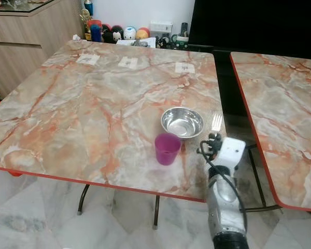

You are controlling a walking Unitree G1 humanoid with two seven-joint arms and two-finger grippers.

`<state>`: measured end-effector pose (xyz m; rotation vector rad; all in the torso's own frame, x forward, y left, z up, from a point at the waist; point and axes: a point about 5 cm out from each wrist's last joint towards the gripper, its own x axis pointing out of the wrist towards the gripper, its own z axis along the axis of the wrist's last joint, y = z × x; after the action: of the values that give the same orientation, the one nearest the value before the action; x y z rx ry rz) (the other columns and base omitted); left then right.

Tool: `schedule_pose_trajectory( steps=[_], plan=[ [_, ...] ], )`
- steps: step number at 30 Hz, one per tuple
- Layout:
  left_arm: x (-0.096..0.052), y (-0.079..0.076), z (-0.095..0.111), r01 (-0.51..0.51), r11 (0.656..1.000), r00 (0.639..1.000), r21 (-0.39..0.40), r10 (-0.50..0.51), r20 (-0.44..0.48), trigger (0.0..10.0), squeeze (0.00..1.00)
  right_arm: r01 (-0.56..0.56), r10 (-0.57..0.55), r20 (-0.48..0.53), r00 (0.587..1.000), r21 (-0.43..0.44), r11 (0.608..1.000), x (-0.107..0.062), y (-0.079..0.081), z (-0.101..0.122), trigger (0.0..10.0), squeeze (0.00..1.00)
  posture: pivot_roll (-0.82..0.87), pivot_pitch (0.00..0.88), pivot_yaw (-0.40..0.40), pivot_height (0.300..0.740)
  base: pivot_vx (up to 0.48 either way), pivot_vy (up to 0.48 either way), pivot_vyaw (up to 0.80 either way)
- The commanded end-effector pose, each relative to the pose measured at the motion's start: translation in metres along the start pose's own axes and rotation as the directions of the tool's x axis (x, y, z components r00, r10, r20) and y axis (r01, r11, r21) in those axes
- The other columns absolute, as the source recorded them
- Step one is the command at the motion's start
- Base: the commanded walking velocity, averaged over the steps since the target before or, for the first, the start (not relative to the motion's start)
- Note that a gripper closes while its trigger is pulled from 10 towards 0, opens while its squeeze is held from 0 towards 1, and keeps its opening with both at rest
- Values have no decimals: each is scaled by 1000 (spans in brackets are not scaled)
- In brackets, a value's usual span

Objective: Setting the table

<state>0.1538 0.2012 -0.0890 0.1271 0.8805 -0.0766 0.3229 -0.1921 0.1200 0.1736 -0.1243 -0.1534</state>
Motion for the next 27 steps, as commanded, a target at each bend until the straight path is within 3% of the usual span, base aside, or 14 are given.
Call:
schedule_pose_trajectory(
  steps=[1,8,14,22,27],
  plan=[
    [-4,0,-13,3,1000,999,-8,-3,-48,10000,0,3,-2,29,1000,-36,999,-1,-5,7,10000,0,44,108,-43,740,0,0,0],
    [-4,0,-12,-5,1000,999,-27,4,-39,10000,0,-53,55,35,998,-75,996,-3,-5,11,10000,0,19,99,-43,740,0,0,0],
    [-3,0,-9,-25,999,999,-45,24,-31,10000,0,-140,143,29,989,-95,986,-8,8,11,10000,0,-5,76,-55,740,0,0,0],
    [-2,-4,-11,-33,999,999,-41,32,-41,10000,0,-183,191,39,981,-160,970,-9,4,16,10000,0,8,33,-64,740,0,0,0],
    [-4,10,-10,-73,997,996,-8,73,-43,10000,0,-159,168,48,985,-157,975,-4,5,18,10000,0,24,10,-71,740,0,0,0]
  ],
)
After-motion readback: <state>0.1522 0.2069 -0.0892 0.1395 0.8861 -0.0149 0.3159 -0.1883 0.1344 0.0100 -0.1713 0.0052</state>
